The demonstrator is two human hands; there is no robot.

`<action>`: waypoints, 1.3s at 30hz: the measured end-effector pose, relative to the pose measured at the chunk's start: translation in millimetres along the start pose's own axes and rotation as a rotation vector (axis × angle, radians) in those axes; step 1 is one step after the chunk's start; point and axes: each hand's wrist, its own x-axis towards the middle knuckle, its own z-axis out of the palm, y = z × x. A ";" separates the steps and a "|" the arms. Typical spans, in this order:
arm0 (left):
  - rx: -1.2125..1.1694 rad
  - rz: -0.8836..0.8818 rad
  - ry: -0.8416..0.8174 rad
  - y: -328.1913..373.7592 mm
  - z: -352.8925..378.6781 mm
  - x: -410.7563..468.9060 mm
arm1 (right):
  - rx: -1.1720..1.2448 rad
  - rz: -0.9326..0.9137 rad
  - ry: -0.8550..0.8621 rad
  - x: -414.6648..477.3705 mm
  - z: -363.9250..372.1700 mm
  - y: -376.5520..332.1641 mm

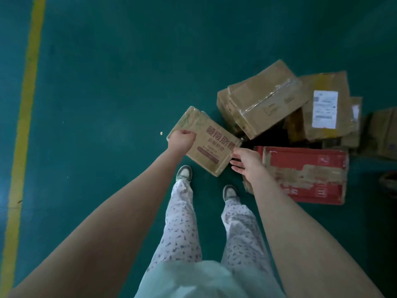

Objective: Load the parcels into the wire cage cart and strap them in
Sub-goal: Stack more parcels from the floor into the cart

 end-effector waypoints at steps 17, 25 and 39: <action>0.388 -0.047 -0.171 -77.9 -6.9 183.2 | 0.159 0.159 0.372 151.3 97.6 107.0; 0.381 0.002 -0.146 -55.2 -32.3 142.9 | 0.250 0.141 0.375 98.4 95.6 97.5; 0.339 0.301 -0.117 8.5 -94.7 14.4 | 0.521 -0.032 0.400 -59.2 78.5 51.6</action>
